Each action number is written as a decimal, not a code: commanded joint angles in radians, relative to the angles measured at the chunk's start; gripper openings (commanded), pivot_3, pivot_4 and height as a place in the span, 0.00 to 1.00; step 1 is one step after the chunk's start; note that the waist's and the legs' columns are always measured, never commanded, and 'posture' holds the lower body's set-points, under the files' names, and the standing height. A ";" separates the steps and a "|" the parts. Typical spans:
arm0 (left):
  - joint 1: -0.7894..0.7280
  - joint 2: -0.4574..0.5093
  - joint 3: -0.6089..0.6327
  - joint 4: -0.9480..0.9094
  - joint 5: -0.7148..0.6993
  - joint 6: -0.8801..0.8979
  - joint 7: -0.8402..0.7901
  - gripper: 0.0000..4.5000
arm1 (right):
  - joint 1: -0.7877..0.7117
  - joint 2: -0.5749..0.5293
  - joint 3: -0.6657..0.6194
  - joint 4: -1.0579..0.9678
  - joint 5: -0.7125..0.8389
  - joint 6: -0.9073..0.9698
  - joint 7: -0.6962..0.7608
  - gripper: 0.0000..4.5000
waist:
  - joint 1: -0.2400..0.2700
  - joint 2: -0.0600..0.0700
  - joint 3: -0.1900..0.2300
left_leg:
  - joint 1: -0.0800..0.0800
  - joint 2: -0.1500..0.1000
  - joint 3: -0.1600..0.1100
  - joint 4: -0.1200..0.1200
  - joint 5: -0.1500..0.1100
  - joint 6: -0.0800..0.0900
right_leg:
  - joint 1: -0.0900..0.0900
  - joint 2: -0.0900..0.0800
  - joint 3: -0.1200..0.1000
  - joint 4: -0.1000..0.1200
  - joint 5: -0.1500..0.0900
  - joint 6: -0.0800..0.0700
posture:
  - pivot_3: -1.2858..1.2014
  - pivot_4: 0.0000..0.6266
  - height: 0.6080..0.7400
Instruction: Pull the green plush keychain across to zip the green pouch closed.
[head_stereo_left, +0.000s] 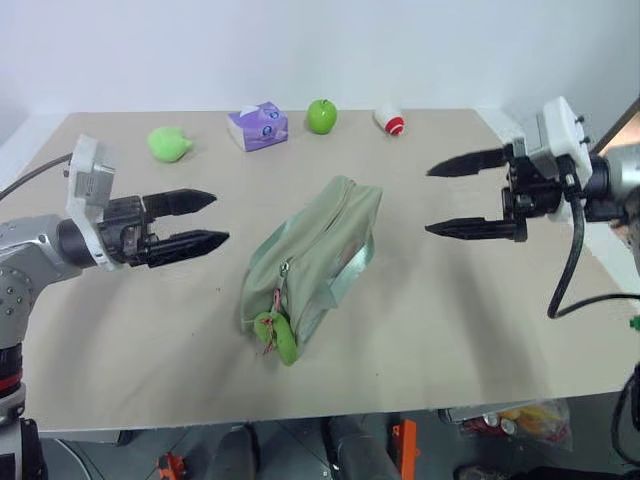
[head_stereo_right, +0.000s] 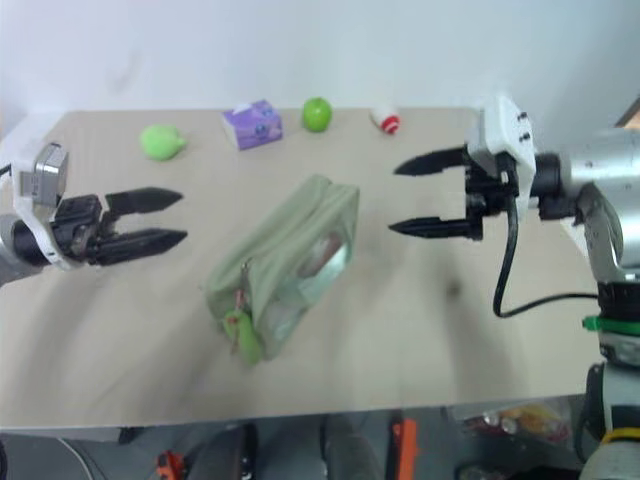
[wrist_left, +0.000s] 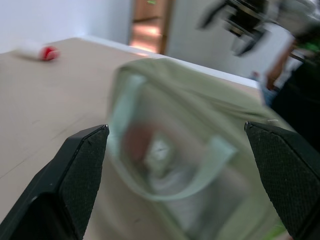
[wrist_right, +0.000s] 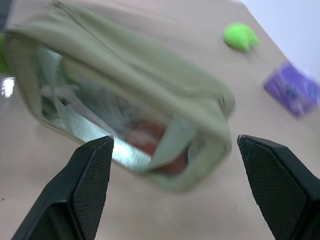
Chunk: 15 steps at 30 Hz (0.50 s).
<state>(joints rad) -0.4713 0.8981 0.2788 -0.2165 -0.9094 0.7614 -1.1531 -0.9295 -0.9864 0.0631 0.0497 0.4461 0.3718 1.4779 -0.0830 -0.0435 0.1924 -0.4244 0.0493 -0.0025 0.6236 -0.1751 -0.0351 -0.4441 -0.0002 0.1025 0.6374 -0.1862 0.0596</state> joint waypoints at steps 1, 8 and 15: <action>-0.060 0.019 -0.022 -0.062 -0.027 0.000 -0.043 1.00 | -0.124 0.061 0.101 0.033 -0.057 -0.086 0.113 0.91 | 0.000 0.000 0.000 | 0.000 0.000 0.000 -0.001 0.000 0.000 | 0.000 0.000 0.000 0.000 0.000 -0.001 | 0.52 0.24 1.00; -0.117 0.003 -0.041 -0.079 -0.050 0.009 -0.031 1.00 | -0.292 0.130 0.315 0.117 -0.051 -0.246 0.137 0.91 | 0.003 0.000 0.000 | 0.000 0.000 -0.001 0.001 0.000 0.000 | -0.001 0.001 0.000 0.007 -0.004 -0.001 | 0.52 0.24 1.00; -0.112 -0.008 -0.023 -0.097 -0.067 0.016 0.011 1.00 | -0.356 0.146 0.487 0.186 -0.039 -0.382 0.137 0.91 | 0.005 0.000 0.000 | 0.000 0.000 -0.003 0.002 0.000 0.000 | -0.001 0.001 0.000 0.010 -0.005 -0.001 | 0.52 0.24 1.00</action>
<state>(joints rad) -0.5702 0.8878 0.2280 -0.2892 -0.9586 0.7837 -1.1544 -1.2451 -0.8242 0.5381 0.2303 0.3934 0.0381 1.5661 -0.0781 -0.0433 0.1927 -0.4243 0.0491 -0.0055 0.6259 -0.1751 -0.0351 -0.4451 0.0012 0.1022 0.6471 -0.1913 0.0585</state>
